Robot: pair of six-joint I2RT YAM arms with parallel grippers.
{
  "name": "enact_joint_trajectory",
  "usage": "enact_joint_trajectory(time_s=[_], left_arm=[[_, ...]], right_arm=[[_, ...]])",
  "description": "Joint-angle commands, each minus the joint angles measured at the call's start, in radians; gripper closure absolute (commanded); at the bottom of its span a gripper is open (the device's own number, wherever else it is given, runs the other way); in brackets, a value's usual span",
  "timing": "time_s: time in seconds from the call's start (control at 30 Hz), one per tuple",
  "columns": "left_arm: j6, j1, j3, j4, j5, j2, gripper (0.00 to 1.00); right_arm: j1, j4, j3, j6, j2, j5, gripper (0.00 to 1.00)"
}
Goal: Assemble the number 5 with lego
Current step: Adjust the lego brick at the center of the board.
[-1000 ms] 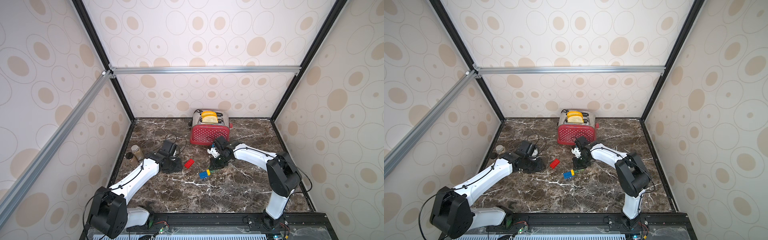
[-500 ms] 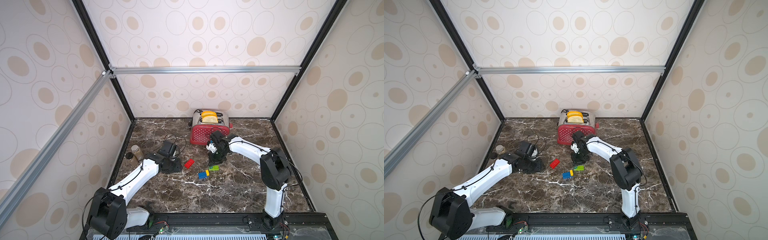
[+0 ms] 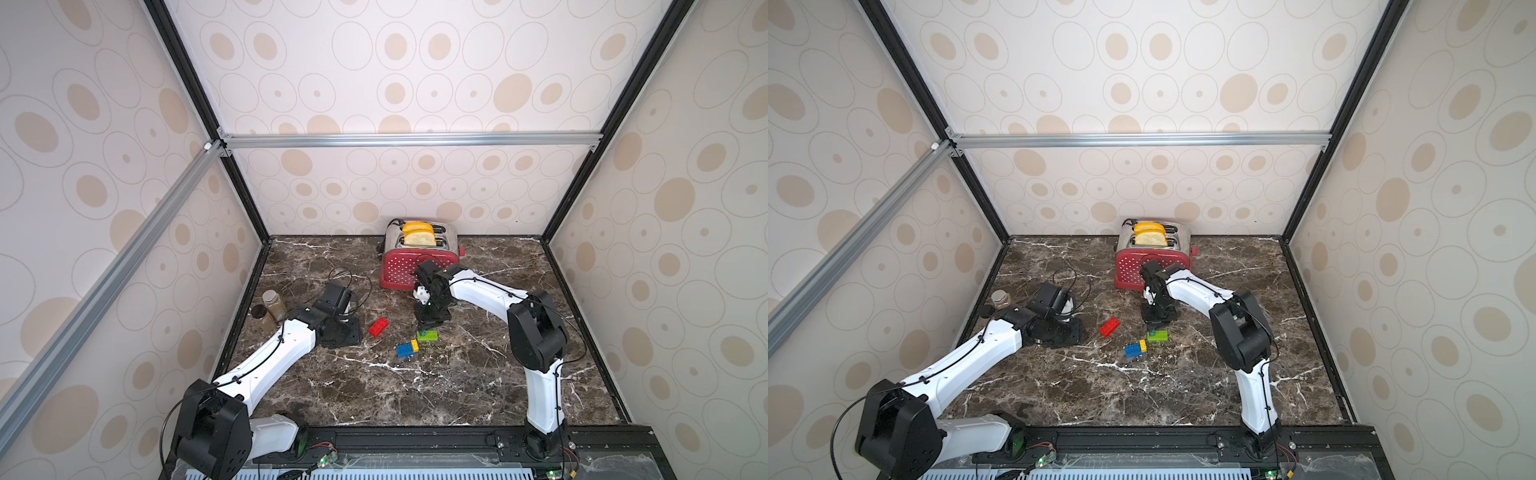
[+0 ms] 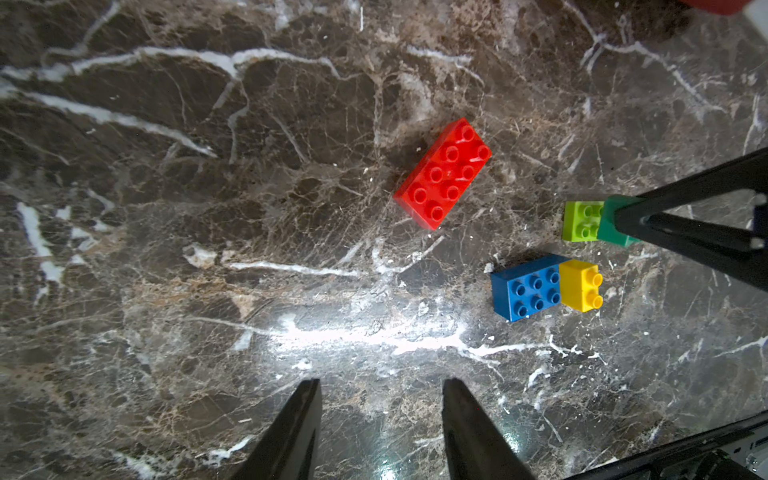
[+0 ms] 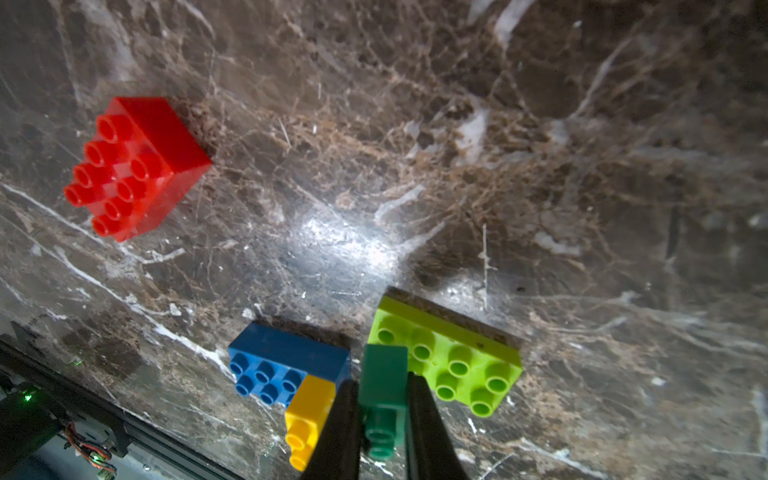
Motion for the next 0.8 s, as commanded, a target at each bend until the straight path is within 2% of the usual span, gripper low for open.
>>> enact_joint_trajectory(time_s=[0.0, 0.4, 0.77], left_arm=[[0.03, 0.009, 0.019, -0.034, -0.017, -0.018, 0.5], [0.033, 0.016, -0.001, -0.029, -0.022, -0.025, 0.5], [0.03, 0.023, -0.02, -0.02, -0.025, -0.036, 0.5]], right_arm=[[-0.002, -0.028, 0.028, 0.033, 0.025, 0.004, 0.91], [-0.002, -0.037, 0.046, 0.071, 0.063, -0.02, 0.91], [0.009, -0.054, 0.005, 0.075, 0.072, 0.01, 0.91]])
